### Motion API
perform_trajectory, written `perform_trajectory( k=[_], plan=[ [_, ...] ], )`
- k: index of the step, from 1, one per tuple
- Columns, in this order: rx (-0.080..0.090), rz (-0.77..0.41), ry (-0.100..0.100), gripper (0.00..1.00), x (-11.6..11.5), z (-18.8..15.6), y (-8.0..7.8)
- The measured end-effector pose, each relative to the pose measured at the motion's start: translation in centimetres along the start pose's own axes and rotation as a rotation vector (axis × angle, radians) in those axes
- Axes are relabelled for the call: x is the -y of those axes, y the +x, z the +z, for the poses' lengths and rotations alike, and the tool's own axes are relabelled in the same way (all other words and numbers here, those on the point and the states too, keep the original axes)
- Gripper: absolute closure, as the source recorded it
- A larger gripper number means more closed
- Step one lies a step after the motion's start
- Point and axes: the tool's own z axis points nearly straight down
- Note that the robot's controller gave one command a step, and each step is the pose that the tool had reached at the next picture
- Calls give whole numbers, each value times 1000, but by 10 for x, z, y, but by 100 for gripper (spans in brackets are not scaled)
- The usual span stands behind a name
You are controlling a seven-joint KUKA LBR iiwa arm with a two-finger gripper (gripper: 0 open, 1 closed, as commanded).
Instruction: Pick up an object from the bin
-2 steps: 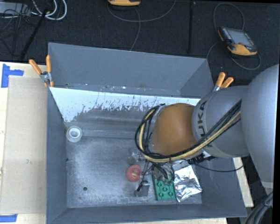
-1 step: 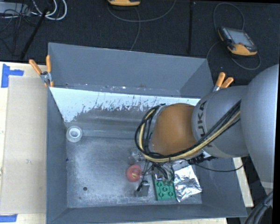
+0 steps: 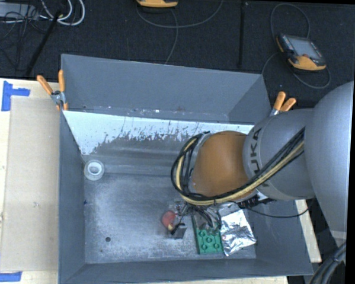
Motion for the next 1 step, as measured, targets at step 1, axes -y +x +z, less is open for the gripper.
perform_trajectory(
  k=[1],
  plan=[
    [14, 4, 1, 100, -1, -96, -1]
  ],
)
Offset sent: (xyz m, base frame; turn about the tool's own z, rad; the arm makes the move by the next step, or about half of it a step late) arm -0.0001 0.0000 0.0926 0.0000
